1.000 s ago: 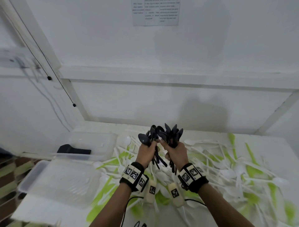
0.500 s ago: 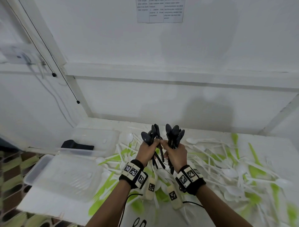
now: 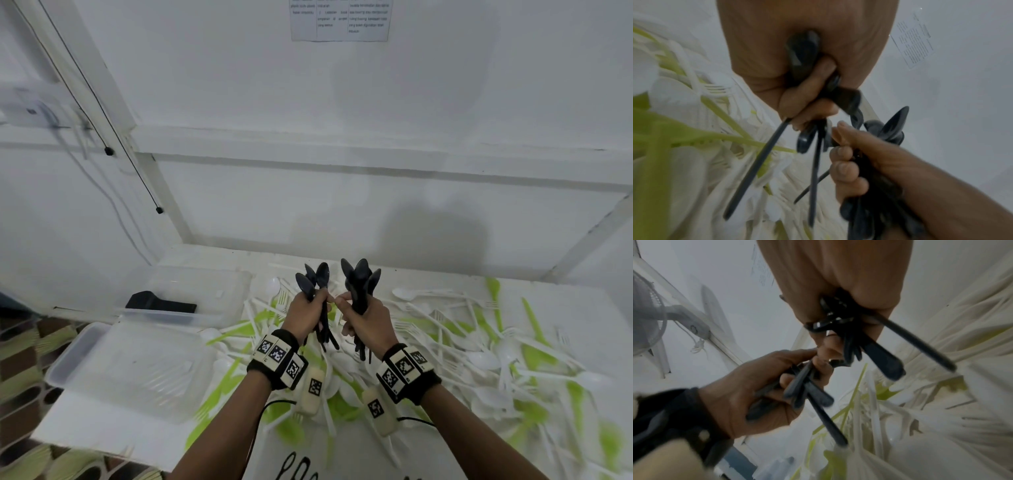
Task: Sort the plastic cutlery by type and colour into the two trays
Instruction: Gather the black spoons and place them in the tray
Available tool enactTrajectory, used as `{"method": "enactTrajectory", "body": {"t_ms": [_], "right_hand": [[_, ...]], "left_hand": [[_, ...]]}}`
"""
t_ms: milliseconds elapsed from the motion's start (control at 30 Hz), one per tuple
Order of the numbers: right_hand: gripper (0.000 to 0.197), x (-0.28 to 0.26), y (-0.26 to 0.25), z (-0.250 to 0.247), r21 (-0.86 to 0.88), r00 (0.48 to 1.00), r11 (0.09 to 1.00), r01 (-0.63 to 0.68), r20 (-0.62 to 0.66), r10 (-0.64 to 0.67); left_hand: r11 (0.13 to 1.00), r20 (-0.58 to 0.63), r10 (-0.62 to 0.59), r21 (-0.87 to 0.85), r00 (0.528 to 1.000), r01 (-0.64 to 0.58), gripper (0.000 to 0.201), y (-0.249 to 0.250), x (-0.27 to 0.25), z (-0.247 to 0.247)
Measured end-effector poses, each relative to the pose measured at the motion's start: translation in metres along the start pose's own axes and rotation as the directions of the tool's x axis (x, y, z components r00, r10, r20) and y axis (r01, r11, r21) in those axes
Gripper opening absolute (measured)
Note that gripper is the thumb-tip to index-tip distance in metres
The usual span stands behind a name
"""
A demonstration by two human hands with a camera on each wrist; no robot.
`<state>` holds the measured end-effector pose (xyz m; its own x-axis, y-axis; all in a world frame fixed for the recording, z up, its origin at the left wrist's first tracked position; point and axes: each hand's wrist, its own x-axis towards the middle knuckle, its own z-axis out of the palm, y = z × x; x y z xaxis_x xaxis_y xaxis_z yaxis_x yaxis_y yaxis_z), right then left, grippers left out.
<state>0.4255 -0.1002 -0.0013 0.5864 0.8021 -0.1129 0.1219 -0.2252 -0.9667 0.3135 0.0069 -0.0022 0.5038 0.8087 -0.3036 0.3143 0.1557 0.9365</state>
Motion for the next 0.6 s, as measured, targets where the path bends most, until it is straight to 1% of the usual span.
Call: {"method": "enactTrajectory", "body": {"t_ms": [67, 100, 133, 200, 267, 400, 433, 500, 600], "right_hand": [[0.009, 0.004, -0.001, -0.003, -0.018, 0.999, 0.999, -0.032, -0.018, 0.031], [0.010, 0.007, -0.002, -0.005, -0.012, 0.999, 0.999, -0.042, -0.011, 0.042], [0.015, 0.009, -0.003, -0.006, -0.005, 0.999, 0.999, -0.039, 0.003, 0.039], [0.021, 0.012, -0.004, -0.008, -0.027, 0.999, 1.000, -0.015, 0.031, 0.016], [0.021, 0.012, -0.005, -0.010, -0.039, 0.999, 0.999, 0.006, 0.053, -0.004], [0.006, 0.010, -0.006, -0.013, -0.064, 0.994, 0.998, 0.029, 0.106, -0.022], [0.011, 0.009, -0.007, -0.014, -0.056, 0.994, 0.998, 0.028, 0.111, -0.022], [0.020, 0.005, -0.009, -0.015, -0.016, 0.997, 1.000, -0.011, 0.071, 0.012], [0.016, 0.001, -0.011, -0.015, 0.083, 0.995, 0.993, -0.081, -0.050, 0.085]], "left_hand": [[0.998, 0.054, 0.008, 0.056, 0.999, -0.011, 0.036, -0.001, -0.003, 0.000], [0.996, 0.072, 0.010, 0.083, 0.997, -0.016, 0.037, -0.003, -0.005, 0.000], [0.995, 0.088, 0.009, 0.097, 0.996, -0.017, 0.038, -0.003, -0.007, 0.000], [0.998, 0.111, -0.005, 0.068, 0.994, -0.003, 0.037, -0.005, -0.009, 0.001], [1.000, 0.101, -0.012, 0.015, 0.995, 0.010, 0.037, -0.005, -0.011, 0.001], [0.998, 0.039, -0.001, -0.064, 0.999, 0.003, 0.037, -0.005, -0.012, 0.000], [0.998, 0.022, 0.006, -0.070, 1.000, -0.004, 0.037, -0.006, -0.012, -0.001], [0.995, 0.005, 0.020, -0.094, 1.000, -0.019, 0.035, -0.008, -0.012, -0.005], [0.993, -0.001, 0.036, -0.109, 0.999, -0.036, 0.029, -0.010, -0.013, -0.007]]}}
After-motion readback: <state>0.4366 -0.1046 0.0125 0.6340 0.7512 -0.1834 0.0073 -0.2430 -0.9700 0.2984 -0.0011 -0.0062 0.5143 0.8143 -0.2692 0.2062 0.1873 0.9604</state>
